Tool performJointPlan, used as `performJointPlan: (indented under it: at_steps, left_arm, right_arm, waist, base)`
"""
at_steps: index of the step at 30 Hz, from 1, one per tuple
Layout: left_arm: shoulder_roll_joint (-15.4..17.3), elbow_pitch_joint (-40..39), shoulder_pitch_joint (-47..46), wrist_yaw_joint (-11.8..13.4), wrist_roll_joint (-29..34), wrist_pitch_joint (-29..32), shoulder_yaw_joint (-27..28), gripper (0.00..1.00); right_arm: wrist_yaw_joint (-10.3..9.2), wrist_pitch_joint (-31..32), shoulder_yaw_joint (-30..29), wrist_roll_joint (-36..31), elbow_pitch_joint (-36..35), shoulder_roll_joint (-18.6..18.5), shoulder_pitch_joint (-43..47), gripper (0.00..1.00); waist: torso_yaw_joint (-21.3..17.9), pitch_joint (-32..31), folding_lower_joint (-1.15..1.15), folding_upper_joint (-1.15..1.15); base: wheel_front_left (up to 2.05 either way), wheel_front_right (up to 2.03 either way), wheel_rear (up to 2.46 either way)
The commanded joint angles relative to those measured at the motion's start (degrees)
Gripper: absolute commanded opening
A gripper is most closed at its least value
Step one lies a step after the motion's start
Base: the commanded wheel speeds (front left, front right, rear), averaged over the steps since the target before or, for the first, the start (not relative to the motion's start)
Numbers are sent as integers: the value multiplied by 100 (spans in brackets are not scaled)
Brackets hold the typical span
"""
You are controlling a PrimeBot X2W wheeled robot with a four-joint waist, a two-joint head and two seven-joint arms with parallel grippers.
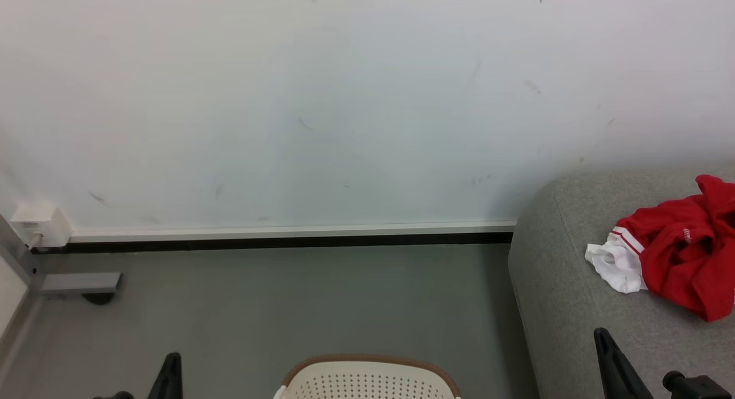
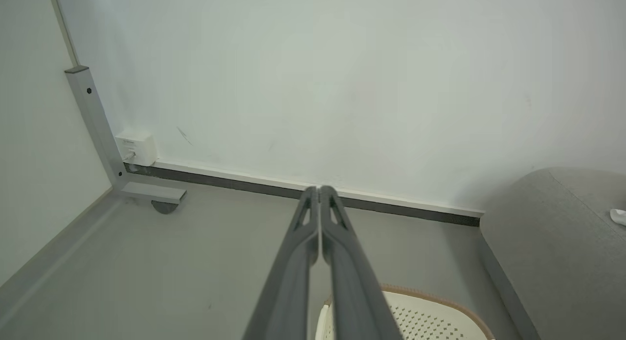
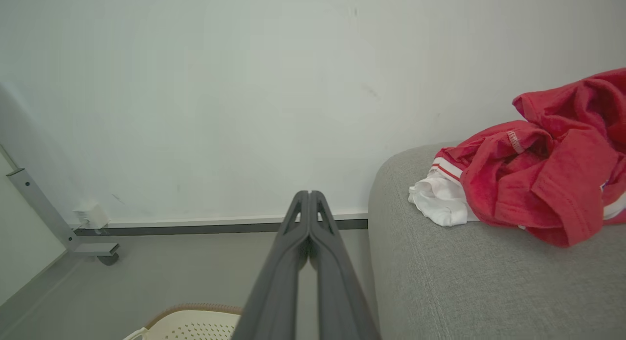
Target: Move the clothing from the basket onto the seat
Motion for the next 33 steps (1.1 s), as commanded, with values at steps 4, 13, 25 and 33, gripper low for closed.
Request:
performJointPlan:
  at_steps: [4, 13, 25, 33]
  left_arm:
    - [22, -45, -181, -22, -590, 195, 89, 0]
    - [8, -147, -221, -55, -1586, 397, 38, 0]
    - [-7, -224, -306, -92, -2739, 667, 25, 0]
    - [-15, -256, -364, -118, -3421, 842, 28, 0]
  right_arm:
    - [0, 140, -117, 514, -96, 13, -113, 0]
    - [0, 386, -278, 1347, -138, 58, -174, 0]
    - [0, 676, -467, 2324, -183, 114, -251, 0]
    - [1, 848, -579, 2909, -212, 149, -289, 0]
  waist:
    - [4, 17, 0, 0]
    - [11, 49, 0, 0]
    - [21, 92, 0, 0]
    - [27, 121, 0, 0]
  base:
    - [0, 0, 0]
    - [0, 0, 0]
    - [0, 0, 0]
    - [0, 0, 0]
